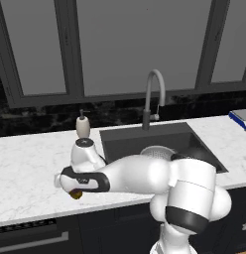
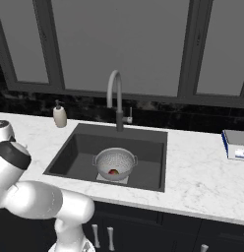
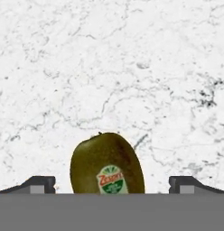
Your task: Put the colander in the sink, put the mango, kiwi in the colander, and turn on the sink faucet and pour water over the colander.
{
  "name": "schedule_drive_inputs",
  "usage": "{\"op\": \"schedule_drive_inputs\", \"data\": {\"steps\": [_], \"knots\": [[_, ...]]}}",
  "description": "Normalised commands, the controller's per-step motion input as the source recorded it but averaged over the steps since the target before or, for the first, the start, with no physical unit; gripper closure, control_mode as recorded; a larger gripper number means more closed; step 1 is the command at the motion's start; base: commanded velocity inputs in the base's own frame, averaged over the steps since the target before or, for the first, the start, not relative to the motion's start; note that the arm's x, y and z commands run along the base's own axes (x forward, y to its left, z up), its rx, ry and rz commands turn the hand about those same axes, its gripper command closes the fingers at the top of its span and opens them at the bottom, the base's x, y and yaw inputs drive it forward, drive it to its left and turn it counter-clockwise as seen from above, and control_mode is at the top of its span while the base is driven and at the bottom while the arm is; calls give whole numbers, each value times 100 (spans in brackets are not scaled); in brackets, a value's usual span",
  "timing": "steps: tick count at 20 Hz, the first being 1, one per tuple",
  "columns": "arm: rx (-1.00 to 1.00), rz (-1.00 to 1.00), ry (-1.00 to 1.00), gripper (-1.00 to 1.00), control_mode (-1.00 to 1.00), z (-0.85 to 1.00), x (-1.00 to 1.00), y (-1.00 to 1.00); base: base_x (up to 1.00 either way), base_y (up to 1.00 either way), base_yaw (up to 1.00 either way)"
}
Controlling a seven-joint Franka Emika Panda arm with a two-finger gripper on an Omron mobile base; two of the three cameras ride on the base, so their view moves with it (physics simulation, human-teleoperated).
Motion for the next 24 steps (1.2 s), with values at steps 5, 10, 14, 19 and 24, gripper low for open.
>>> {"op": "schedule_drive_inputs", "data": {"steps": [5, 10, 14, 19, 24], "knots": [[-7, 0, 0, -100, -100, -26, 0, 2, 0, 0, 0], [-4, 0, 0, -100, -100, -25, -2, 0, 0, 0, 0], [0, 0, 0, -100, -100, -30, 0, 0, 0, 0, 0], [0, 0, 0, 100, -100, -30, 6, 1, 0, 0, 0], [0, 0, -2, 100, -100, -5, 0, -29, 0, 0, 0]]}}
